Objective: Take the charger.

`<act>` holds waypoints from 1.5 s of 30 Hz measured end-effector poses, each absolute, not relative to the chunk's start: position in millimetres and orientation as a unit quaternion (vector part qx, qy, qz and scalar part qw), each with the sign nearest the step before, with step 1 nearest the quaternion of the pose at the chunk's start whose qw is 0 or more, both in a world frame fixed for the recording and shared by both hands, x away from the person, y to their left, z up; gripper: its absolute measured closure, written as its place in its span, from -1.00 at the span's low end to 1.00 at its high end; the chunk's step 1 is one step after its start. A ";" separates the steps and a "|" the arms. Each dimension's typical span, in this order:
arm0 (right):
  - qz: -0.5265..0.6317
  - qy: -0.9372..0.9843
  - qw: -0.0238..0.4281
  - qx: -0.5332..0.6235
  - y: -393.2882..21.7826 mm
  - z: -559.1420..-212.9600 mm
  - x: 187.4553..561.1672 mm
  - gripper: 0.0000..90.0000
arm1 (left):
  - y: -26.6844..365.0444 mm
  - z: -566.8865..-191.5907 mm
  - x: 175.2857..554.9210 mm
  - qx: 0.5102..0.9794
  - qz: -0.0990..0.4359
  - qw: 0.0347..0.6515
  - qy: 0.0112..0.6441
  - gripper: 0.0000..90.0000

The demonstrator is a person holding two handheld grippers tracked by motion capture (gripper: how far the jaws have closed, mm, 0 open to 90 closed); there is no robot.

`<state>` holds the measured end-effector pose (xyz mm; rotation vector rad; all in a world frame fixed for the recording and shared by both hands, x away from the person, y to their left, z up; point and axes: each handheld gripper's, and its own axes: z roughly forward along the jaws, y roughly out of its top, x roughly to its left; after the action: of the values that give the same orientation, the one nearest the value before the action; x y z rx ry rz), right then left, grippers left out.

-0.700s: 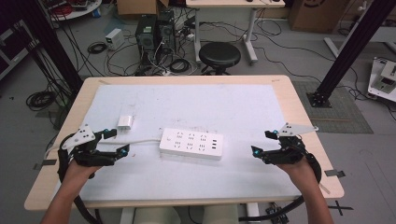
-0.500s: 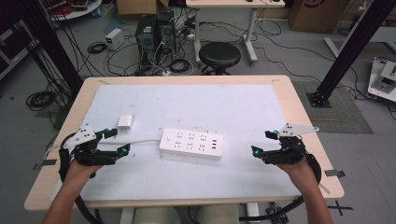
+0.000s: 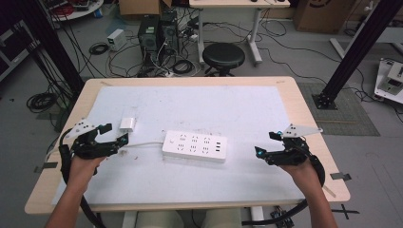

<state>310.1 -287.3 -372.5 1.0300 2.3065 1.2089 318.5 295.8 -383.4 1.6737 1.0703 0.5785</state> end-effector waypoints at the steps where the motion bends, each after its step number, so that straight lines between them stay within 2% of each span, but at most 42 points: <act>1: 0.424 0.811 0.169 0.365 -287.6 -372.4 310.1 -0.59 | 296.0 -382.7 321.0 0.690 0.245 0.505 0.456 -0.64; 9: 0.422 0.811 0.163 0.371 -285.9 -373.3 313.9 -0.59 | 291.3 -379.8 344.4 0.656 0.267 0.471 0.525 -0.64; 17: 0.417 0.812 0.161 0.377 -285.3 -375.8 315.8 -0.59 | 282.4 -371.3 364.6 0.656 0.285 0.444 0.540 -0.64; 28: 0.414 0.811 0.160 0.380 -284.9 -376.7 317.2 -0.59 | 278.1 -377.6 382.6 0.647 0.297 0.396 0.580 -0.62; 45: 0.407 0.814 0.155 0.385 -284.2 -380.2 319.7 -0.59 | 268.0 -403.0 421.8 0.645 0.276 0.302 0.646 -0.61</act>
<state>319.7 -284.2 -380.2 1.1041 2.3308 1.1648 421.8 268.0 -403.0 1.7109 1.7125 0.7311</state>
